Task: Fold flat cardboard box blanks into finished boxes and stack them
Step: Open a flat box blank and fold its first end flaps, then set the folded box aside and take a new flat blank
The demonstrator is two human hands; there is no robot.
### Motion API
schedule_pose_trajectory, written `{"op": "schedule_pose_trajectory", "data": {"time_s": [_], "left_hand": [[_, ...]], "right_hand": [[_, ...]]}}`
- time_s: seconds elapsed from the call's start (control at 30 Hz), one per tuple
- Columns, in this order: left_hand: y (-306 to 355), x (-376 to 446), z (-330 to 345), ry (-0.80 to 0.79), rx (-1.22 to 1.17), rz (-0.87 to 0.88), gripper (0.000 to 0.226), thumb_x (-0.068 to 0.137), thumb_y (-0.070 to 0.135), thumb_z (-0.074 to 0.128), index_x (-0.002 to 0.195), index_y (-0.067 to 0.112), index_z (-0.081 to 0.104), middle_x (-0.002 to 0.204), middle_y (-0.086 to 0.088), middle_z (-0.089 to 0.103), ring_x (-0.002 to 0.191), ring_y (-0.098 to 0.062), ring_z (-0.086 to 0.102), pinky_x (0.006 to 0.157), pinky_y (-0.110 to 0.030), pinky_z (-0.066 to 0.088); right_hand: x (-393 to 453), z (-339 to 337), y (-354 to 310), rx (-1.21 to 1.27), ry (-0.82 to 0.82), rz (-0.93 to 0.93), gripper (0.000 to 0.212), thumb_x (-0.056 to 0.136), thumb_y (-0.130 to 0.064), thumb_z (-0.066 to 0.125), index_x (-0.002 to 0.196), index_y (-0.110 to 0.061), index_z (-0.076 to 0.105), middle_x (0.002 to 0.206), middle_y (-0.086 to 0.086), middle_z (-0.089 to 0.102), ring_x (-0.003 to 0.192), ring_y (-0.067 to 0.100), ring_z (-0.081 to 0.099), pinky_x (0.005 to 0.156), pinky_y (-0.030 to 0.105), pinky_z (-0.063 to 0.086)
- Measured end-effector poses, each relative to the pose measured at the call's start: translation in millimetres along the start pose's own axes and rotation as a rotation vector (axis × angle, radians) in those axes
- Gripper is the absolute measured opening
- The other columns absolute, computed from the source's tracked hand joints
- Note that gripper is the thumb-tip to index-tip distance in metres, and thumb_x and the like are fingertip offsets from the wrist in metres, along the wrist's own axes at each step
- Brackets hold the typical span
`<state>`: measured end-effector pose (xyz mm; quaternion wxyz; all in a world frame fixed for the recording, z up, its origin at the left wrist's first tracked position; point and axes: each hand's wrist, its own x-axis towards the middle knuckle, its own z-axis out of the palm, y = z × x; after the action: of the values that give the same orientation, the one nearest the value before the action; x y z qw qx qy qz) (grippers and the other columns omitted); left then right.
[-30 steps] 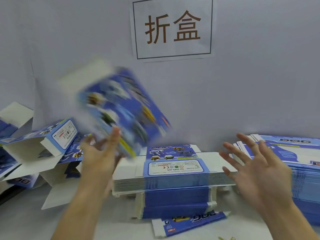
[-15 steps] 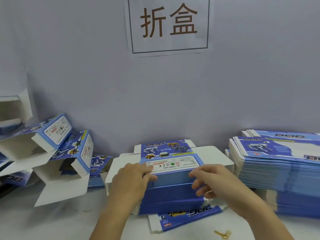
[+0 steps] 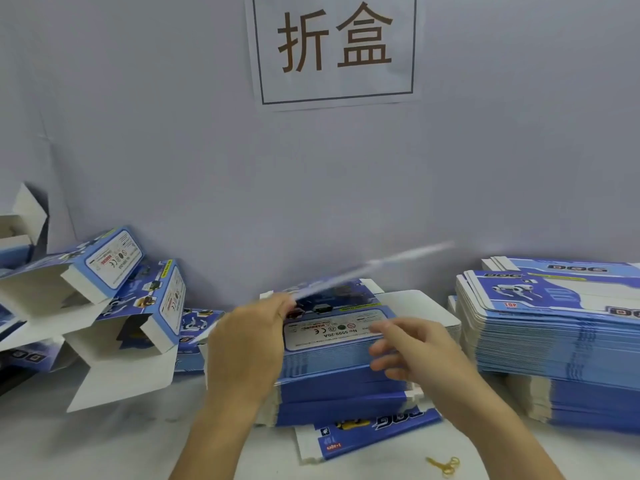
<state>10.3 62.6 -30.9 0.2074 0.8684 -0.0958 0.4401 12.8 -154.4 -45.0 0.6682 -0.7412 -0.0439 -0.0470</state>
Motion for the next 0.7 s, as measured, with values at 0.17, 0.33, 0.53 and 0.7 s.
{"op": "schedule_pose_trajectory", "data": {"time_s": [0.17,0.33,0.53,0.7], "left_hand": [[30.5,2.3,-12.6,0.309,-0.013,0.119,0.02,0.097,0.019,0.06,0.086,0.008,0.073,0.065,-0.005,0.067,0.052,-0.027,0.06,0.045,-0.041,0.05],[65.5,-5.4,-1.4,-0.341,-0.273,0.269,0.028,0.094,0.048,0.048,0.1,0.026,0.065,0.094,0.015,0.071,0.081,-0.005,0.062,0.069,-0.025,0.051],[30.7,9.9,-8.4,-0.001,-0.528,-0.171,0.025,0.092,0.033,0.067,0.116,0.029,0.071,0.107,0.025,0.064,0.104,-0.001,0.059,0.085,-0.011,0.044],[-3.5,21.4,-32.3,-0.13,-0.812,-0.585,0.069,0.077,0.065,0.057,0.129,0.021,0.06,0.129,0.006,0.064,0.115,-0.016,0.062,0.089,-0.037,0.048]], "right_hand": [[-8.9,22.0,-24.0,0.428,-0.146,-0.189,0.065,0.07,-0.068,0.073,0.123,-0.032,0.06,0.108,-0.006,0.076,0.1,0.021,0.074,0.075,0.035,0.062],[-8.9,33.3,-33.9,0.594,0.204,-0.201,0.025,0.096,-0.04,0.06,0.101,-0.016,0.061,0.086,0.01,0.075,0.073,0.015,0.075,0.057,0.03,0.058],[-1.3,3.5,-19.3,0.321,0.287,-0.243,0.018,0.106,-0.021,0.045,0.104,-0.03,0.06,0.101,-0.004,0.076,0.091,0.014,0.075,0.069,0.036,0.062],[-2.9,-23.5,-13.6,0.311,-0.031,-0.254,0.027,0.104,-0.019,0.046,0.117,-0.031,0.066,0.106,0.001,0.077,0.095,0.021,0.075,0.064,0.032,0.061]]}}
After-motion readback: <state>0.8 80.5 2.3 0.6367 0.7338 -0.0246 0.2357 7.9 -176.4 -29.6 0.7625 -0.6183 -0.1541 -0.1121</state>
